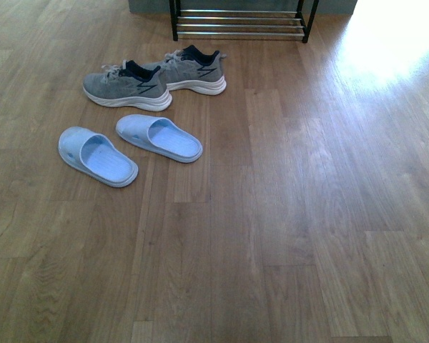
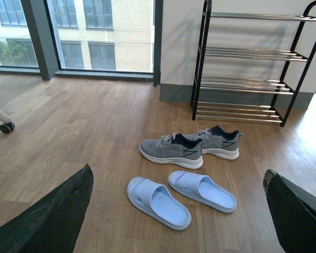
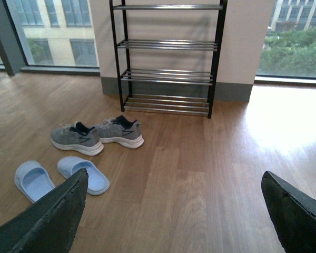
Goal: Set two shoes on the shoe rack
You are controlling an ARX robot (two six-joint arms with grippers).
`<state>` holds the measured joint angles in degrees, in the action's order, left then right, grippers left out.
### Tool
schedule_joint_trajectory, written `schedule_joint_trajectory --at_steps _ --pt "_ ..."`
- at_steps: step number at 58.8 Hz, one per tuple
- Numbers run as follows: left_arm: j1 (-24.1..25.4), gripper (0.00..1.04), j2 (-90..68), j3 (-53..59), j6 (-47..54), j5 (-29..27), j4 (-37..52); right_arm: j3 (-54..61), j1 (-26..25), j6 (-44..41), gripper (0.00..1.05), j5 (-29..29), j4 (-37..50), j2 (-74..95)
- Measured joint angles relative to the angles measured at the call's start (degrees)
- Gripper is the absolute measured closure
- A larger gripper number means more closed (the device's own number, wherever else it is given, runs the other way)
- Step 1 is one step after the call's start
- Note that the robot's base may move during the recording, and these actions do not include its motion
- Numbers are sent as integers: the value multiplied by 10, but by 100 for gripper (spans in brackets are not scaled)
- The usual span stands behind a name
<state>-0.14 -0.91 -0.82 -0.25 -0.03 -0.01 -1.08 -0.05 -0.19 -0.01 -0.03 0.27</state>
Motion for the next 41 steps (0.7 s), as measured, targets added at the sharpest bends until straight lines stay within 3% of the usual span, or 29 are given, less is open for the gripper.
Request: schedule_joint_trajectory --at_steps 41 --pt "0 9 0 0 0 0 0 0 0 0 9 0 0 0"
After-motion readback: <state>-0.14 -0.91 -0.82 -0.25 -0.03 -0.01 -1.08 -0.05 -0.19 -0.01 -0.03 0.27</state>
